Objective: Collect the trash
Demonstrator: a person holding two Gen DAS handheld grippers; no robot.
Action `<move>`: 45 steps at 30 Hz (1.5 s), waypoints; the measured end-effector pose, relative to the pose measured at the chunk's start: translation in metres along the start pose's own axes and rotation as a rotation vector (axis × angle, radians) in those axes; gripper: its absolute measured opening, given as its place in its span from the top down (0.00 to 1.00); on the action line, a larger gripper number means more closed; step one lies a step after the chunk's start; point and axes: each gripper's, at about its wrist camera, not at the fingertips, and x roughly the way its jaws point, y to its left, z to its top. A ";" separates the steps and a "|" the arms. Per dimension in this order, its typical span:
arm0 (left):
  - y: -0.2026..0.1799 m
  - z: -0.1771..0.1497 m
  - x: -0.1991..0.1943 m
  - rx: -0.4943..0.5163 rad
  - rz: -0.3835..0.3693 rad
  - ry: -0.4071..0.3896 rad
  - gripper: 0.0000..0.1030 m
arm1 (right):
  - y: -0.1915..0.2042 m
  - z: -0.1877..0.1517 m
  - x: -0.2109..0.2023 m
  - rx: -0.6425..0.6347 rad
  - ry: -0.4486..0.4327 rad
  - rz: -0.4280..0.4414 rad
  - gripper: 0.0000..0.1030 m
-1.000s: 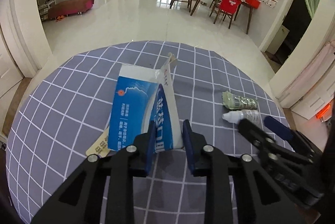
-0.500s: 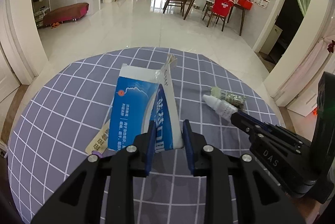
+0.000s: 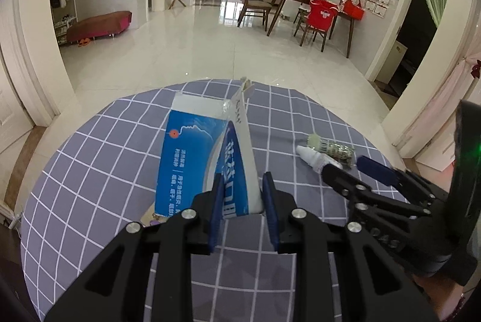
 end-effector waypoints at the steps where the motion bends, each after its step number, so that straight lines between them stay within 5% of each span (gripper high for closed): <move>1: 0.000 0.000 0.002 0.001 0.002 0.002 0.76 | 0.005 0.002 0.007 -0.039 0.015 -0.023 0.52; 7: 0.000 -0.001 0.014 0.015 -0.009 0.022 0.76 | 0.012 -0.003 0.033 -0.112 0.066 -0.059 0.75; 13: -0.009 -0.002 0.003 0.033 -0.026 0.007 0.76 | 0.008 -0.008 0.007 -0.066 0.011 -0.009 0.76; 23: -0.052 -0.020 -0.065 0.097 -0.115 -0.063 0.76 | -0.020 -0.046 -0.107 0.060 -0.138 0.081 0.77; 33: -0.170 -0.086 -0.114 0.263 -0.288 -0.061 0.76 | -0.099 -0.143 -0.240 0.243 -0.306 0.067 0.77; 45: -0.323 -0.190 -0.089 0.496 -0.456 0.071 0.76 | -0.207 -0.277 -0.321 0.488 -0.366 -0.165 0.76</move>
